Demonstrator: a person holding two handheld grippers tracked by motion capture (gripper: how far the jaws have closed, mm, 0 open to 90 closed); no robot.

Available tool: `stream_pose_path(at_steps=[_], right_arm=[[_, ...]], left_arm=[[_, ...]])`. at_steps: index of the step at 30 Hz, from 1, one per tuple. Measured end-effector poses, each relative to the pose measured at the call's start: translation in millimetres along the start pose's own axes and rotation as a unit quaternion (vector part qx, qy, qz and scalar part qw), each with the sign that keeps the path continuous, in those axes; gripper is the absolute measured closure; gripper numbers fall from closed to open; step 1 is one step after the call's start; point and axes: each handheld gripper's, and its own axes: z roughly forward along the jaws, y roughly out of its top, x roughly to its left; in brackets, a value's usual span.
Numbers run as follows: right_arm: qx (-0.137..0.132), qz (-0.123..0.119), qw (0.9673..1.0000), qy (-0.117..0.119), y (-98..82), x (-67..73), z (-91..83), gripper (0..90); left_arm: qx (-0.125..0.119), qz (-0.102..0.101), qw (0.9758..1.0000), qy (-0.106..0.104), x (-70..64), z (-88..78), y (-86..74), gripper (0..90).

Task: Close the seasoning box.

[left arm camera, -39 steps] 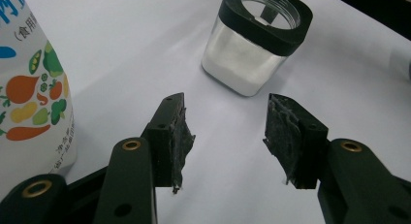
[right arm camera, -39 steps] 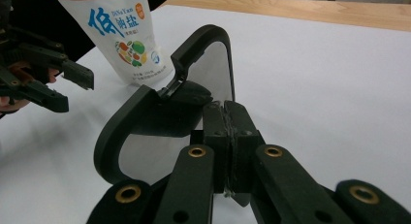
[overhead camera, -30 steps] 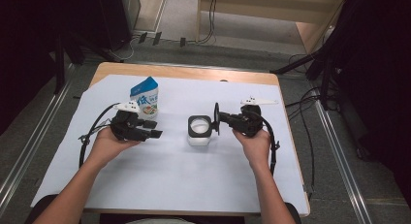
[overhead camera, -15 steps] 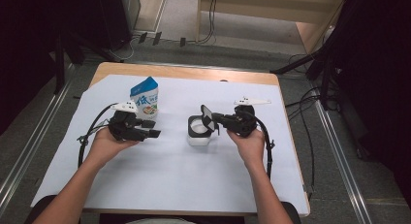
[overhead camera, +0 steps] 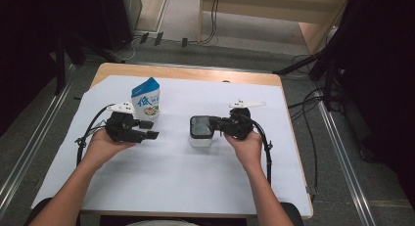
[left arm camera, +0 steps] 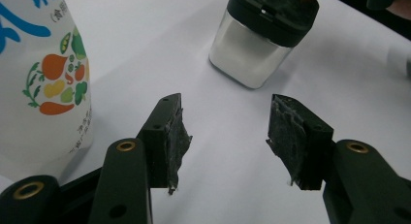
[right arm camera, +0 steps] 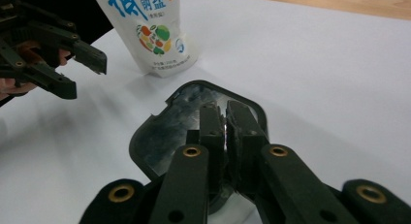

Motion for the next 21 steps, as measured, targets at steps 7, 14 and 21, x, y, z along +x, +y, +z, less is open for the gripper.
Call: stream_pose_path(at_steps=[7,14,21], right_arm=[[-0.018,-0.004,0.9995,-0.026,-1.9,-9.3,-14.2,76.6],[-0.024,0.001,0.9982,-0.055,-8.8,-22.6,-30.2,70.6],[-0.032,0.011,0.9968,-0.073,-18.9,-34.9,-40.6,66.5]], left_arm=[[-0.008,-0.004,1.0,0.0,1.9,-3.4,-1.2,47.2],[-0.004,-0.005,1.0,0.003,2.9,-0.9,-1.9,46.9],[0.003,-0.001,1.0,0.004,4.6,3.2,-1.8,46.7]])
